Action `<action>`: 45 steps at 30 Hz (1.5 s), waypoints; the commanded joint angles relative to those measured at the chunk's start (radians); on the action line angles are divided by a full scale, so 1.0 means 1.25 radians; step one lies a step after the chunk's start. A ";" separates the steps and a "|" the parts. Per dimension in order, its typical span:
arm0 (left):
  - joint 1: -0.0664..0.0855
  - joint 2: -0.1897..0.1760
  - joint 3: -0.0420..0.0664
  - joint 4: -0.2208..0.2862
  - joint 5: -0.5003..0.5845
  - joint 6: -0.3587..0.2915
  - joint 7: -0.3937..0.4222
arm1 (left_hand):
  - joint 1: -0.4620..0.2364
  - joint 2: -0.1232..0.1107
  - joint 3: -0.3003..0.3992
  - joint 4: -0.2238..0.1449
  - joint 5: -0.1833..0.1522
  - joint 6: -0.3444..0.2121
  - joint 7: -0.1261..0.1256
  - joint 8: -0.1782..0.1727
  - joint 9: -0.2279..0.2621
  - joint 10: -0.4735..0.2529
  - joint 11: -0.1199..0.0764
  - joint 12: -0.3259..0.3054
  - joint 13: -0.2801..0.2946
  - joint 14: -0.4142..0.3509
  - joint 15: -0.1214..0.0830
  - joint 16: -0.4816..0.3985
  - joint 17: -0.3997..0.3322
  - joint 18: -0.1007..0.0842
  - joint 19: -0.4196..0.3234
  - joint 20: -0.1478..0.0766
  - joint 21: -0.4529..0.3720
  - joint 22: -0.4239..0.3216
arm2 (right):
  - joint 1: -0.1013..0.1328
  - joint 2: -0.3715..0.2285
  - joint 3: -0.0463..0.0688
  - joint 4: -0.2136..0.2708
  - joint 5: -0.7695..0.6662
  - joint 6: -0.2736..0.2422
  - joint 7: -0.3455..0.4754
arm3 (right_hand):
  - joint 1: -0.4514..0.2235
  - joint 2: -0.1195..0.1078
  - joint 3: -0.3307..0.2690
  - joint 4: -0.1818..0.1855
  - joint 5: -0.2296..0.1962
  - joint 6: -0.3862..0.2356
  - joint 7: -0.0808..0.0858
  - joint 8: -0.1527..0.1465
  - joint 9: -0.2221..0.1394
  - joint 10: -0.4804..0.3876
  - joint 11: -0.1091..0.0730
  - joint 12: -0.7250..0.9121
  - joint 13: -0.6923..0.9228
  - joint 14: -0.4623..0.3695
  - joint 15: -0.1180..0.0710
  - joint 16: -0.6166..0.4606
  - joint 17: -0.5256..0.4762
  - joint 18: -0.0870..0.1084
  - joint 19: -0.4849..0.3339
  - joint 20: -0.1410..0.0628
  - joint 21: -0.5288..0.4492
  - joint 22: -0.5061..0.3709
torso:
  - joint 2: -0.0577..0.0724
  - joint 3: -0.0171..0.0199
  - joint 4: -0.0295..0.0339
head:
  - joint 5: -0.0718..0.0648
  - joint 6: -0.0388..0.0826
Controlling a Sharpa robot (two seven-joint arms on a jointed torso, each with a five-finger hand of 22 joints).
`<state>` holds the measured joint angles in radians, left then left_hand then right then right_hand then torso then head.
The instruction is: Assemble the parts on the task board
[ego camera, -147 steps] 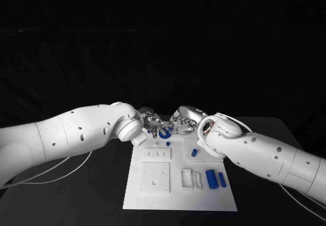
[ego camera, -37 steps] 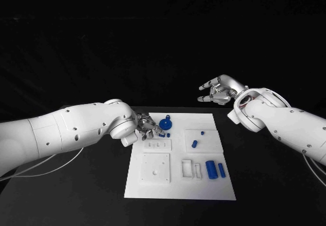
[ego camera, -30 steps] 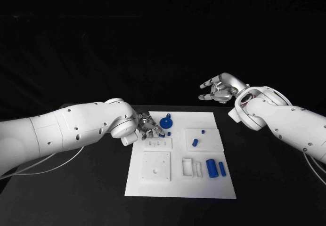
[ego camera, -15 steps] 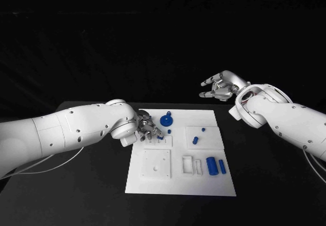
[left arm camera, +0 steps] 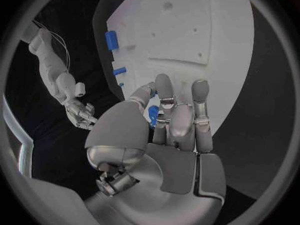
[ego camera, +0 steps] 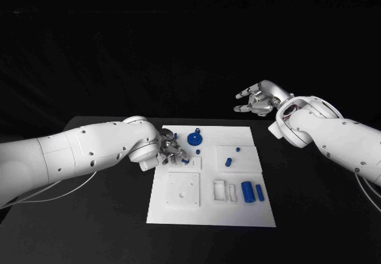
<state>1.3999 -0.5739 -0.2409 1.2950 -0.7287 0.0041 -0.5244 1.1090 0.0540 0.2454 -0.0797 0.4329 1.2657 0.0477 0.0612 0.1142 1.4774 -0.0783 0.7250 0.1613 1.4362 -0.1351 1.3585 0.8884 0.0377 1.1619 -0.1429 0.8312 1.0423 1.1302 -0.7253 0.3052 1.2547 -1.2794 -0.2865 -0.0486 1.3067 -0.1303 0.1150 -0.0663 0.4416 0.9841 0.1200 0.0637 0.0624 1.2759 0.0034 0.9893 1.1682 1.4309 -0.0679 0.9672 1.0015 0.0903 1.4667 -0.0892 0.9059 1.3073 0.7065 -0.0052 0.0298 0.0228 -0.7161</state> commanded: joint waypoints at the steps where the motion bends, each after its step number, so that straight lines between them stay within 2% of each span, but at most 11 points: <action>1: -0.002 0.000 0.000 0.003 -0.016 0.015 -0.004 | -0.001 0.009 0.008 -0.006 0.005 0.127 -0.091 0.009 0.748 0.031 -0.015 0.005 0.000 0.005 -0.004 0.004 0.001 0.004 0.004 0.000 -0.003 0.001 | 0.000 0.000 0.000 0.000 0.001 0.009 0.000 | -0.007 0.002 -0.003 -0.001 0.002 0.006 -0.002 -0.001 0.001 -0.003 0.000 -0.005 -0.001 -0.004 0.000 -0.003 -0.001 0.006 0.033 0.003 -0.004 0.087 | 0.000 -0.0004 -0.0004 | 0.001 -0.001; 2: -0.002 0.000 0.000 0.004 -0.017 0.015 -0.005 | -0.001 0.009 0.009 -0.008 0.005 0.127 -0.091 0.009 0.749 0.031 -0.015 0.006 -0.001 0.005 -0.004 0.004 0.001 0.002 0.023 0.001 -0.055 0.064 | 0.000 0.000 0.000 0.000 0.001 0.009 0.000 | -0.007 0.002 -0.003 -0.001 0.002 0.006 -0.002 -0.001 0.001 -0.003 0.000 -0.005 -0.001 -0.004 0.000 -0.003 -0.001 0.006 0.033 0.003 -0.004 0.087 | 0.000 -0.0005 -0.0005 | 0.001 -0.002; 7: -0.003 -0.002 0.000 0.007 -0.031 0.018 -0.005 | -0.001 0.009 0.009 -0.008 0.005 0.127 -0.091 0.009 0.749 0.031 -0.015 0.006 -0.001 0.005 -0.004 0.004 0.000 0.002 0.026 0.001 -0.065 0.076 | 0.000 0.001 0.000 -0.001 0.001 0.010 0.000 | -0.007 0.002 -0.003 0.000 0.004 0.007 -0.002 -0.001 0.001 -0.002 0.000 -0.004 -0.001 -0.004 0.000 -0.003 -0.001 0.006 0.033 0.003 -0.004 0.087 | 0.000 -0.0004 -0.0002 | 0.002 -0.002; 8: -0.003 -0.001 0.000 0.008 -0.037 0.019 -0.005 | -0.002 0.009 0.008 -0.007 0.005 0.127 -0.091 0.009 0.750 0.031 -0.015 0.006 -0.001 0.004 -0.004 0.004 -0.001 0.001 0.037 0.001 -0.093 0.109 | 0.000 0.001 0.000 -0.001 0.001 0.010 -0.001 | -0.009 0.003 -0.004 0.001 0.004 0.007 -0.002 -0.001 0.001 -0.002 0.000 -0.003 -0.001 -0.003 0.000 -0.002 0.000 0.006 0.034 0.002 -0.003 0.087 | 0.000 -0.0001 -0.0001 | 0.002 -0.002; 12: -0.003 -0.001 0.000 0.008 -0.052 0.018 -0.007 | -0.002 0.009 0.008 -0.007 0.005 0.127 -0.091 0.009 0.750 0.031 -0.015 0.006 -0.001 0.004 -0.004 0.004 -0.001 0.001 0.037 0.001 -0.093 0.109 | 0.000 0.002 0.000 0.002 0.001 0.011 -0.001 | -0.009 0.003 -0.004 0.001 0.004 0.007 -0.002 -0.001 0.001 -0.002 0.000 -0.003 -0.001 -0.003 0.000 -0.002 0.000 0.006 0.034 0.002 -0.003 0.087 | -0.001 0.0004 -0.0005 | 0.003 -0.002; 18: -0.004 -0.001 0.000 0.008 -0.066 0.014 -0.009 | 0.000 0.010 0.006 -0.003 0.000 0.127 -0.090 0.009 0.750 0.030 -0.014 0.007 -0.002 0.005 -0.004 0.004 -0.004 -0.003 0.061 0.000 -0.152 0.179 | 0.000 0.002 0.000 0.004 0.001 0.012 -0.002 | -0.009 0.003 -0.004 0.001 0.004 0.007 -0.002 -0.001 0.001 -0.002 0.000 -0.003 -0.001 -0.003 0.000 -0.002 0.000 0.006 0.034 0.002 -0.003 0.087 | 0.000 0.0001 -0.0005 | 0.003 -0.001; 45: -0.009 0.003 0.000 0.014 -0.077 0.034 -0.017 | 0.001 0.008 0.006 -0.006 0.000 0.127 -0.091 0.009 0.753 0.031 -0.014 0.008 -0.003 0.004 -0.004 0.004 -0.003 -0.003 0.071 0.001 -0.179 0.207 | 0.000 0.003 0.000 0.000 0.000 0.014 -0.002 | -0.005 0.004 -0.003 0.001 0.004 0.011 -0.003 -0.001 0.001 -0.003 -0.001 -0.004 -0.002 -0.003 -0.001 -0.003 0.000 0.006 0.034 0.002 -0.004 0.087 | 0.000 -0.0001 -0.0005 | 0.004 -0.006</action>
<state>1.3956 -0.5732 -0.2372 1.3101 -0.8176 0.0162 -0.5313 1.1065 0.0567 0.2447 -0.0806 0.4307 1.2658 0.0476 0.0687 0.1429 1.4770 -0.0778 0.7297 0.1588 1.4421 -0.1295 1.3585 0.8828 0.0298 1.2422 -0.1412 0.6107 1.3004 1.1303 -0.7212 0.3052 1.2541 -1.2785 -0.2810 -0.0525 1.3028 -0.1263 0.1122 -0.0634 0.4415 0.9936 0.1173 0.0637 0.0625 1.2761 0.0036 0.9893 1.1674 1.4309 -0.0679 0.9672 1.0017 0.0847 1.4667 -0.0892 0.9059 1.3073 0.7062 -0.0053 0.0295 0.0277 -0.7238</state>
